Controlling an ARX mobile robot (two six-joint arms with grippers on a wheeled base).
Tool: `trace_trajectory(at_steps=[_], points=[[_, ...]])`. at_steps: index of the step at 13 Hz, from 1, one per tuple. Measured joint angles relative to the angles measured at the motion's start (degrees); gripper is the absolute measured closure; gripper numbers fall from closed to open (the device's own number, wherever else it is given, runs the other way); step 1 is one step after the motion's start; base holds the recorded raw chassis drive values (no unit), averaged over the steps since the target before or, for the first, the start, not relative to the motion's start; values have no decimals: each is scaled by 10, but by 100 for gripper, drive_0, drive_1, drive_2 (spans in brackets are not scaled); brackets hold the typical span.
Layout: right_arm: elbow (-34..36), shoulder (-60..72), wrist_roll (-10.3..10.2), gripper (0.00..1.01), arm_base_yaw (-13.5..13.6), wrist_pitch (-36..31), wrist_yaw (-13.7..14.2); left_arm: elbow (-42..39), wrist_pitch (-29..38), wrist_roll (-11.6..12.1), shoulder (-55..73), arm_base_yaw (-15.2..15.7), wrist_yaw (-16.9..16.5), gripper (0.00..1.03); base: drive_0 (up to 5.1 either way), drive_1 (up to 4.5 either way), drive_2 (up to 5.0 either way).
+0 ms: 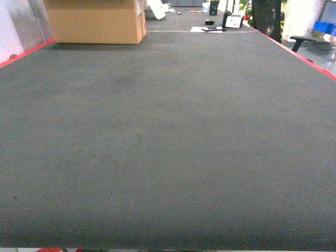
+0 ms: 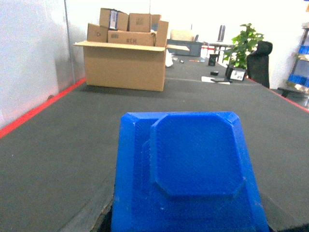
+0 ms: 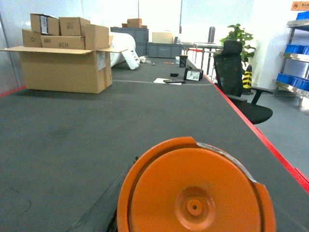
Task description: Sort blue parts and orange caps into right shelf containers
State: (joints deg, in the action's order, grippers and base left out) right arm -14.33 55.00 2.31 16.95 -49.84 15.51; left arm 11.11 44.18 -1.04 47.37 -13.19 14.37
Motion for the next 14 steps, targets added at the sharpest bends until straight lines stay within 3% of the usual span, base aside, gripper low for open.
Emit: trace_trajectory(at_steps=[2,3,4,8,10,13,14], points=[[-3,-3,2,56,0,20,4,1,-22,0,3,2,-2,59,0,0,0],[-7,-34,-7,56,-6,112,2,5,-98,0,-27,13,-25,59,0,0,0],[8,-71,-12,56,-24,151,-14,-6,-132,1,-58,27,-39,59,0,0,0],[71,-155,-16,56,-80,184,-65,-53,-167,1,-132,68,-79,59,0,0,0],[78,-174,-17,56,-89,193,-74,-60,-175,0,-150,76,-86,59,0,0,0],[85,-192,-17,56,-98,202,-82,-67,-188,1,-169,110,-128,59,0,0,0],[104,-232,-17,56,-123,230,-108,-80,-211,2,-204,134,-139,59,0,0,0]])
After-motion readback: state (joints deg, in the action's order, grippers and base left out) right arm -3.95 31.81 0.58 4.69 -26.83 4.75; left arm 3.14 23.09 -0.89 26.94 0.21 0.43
